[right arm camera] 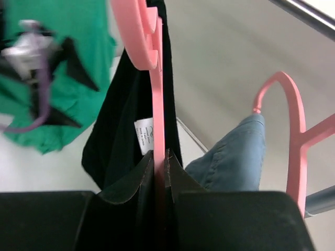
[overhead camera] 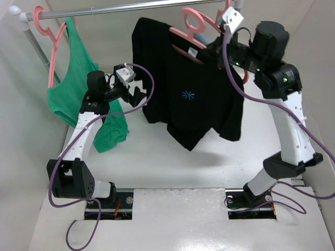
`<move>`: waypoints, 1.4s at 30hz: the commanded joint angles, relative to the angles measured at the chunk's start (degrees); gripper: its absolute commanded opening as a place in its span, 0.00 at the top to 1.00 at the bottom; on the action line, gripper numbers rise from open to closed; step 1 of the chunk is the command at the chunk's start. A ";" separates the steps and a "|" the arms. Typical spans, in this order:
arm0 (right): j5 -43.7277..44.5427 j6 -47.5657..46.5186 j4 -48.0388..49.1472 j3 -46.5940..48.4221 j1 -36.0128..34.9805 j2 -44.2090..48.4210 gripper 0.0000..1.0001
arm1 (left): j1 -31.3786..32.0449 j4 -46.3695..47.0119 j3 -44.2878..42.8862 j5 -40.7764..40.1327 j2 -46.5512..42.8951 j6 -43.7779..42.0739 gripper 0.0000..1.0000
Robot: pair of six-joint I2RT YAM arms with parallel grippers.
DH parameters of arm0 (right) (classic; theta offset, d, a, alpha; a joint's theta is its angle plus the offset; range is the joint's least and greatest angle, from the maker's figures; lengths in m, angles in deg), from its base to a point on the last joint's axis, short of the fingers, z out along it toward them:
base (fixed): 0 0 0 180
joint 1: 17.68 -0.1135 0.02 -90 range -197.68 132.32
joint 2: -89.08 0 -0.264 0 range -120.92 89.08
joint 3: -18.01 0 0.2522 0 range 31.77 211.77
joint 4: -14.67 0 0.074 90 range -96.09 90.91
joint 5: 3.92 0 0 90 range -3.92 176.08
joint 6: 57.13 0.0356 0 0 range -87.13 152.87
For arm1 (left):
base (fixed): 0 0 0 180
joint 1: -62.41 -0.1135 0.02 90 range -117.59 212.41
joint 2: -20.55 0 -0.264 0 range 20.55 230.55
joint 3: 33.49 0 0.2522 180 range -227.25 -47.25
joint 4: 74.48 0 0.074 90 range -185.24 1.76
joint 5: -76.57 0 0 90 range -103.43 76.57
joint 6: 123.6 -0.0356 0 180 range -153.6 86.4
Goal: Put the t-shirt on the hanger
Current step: Hang the hanger with tshirt onto the clothesline
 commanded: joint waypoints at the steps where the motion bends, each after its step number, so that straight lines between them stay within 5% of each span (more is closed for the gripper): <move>1: 14.32 3.88 8.64 5.39 -1.92 -2.57 1.00 | -0.10 0.95 -0.27 1.28 -4.93 2.59 0.00; 12: 22.95 10.38 26.85 1.80 -0.87 -6.53 1.00 | 1.48 -0.37 5.54 -1.62 -9.68 1.97 0.00; 30: 26.73 14.34 30.81 -11.99 -1.92 -7.60 1.00 | 2.01 0.68 8.36 -0.56 -11.88 3.55 0.00; 31: 26.21 14.34 30.82 -12.96 -1.92 -6.89 0.97 | 2.01 0.68 8.36 0.05 -11.88 3.55 0.00; 32: 26.20 14.34 31.43 -13.84 -2.45 -6.19 0.79 | 2.01 0.68 8.88 0.05 -12.40 3.55 0.00; 35: 25.50 11.28 32.14 -17.71 -3.15 -2.76 0.49 | 2.53 1.21 10.11 0.05 -13.02 3.55 0.00; 37: 26.46 7.78 32.14 -20.08 -4.99 0.13 0.42 | 2.54 1.21 12.48 -0.47 -13.02 3.55 0.00; 39: 28.83 5.13 32.14 -21.67 -6.92 2.16 0.21 | 2.54 1.74 15.37 -2.05 -13.55 3.03 0.00; 42: 34.35 -0.06 32.14 -24.48 -9.56 6.37 0.15 | 2.54 2.27 18.37 -5.74 -14.69 3.03 0.00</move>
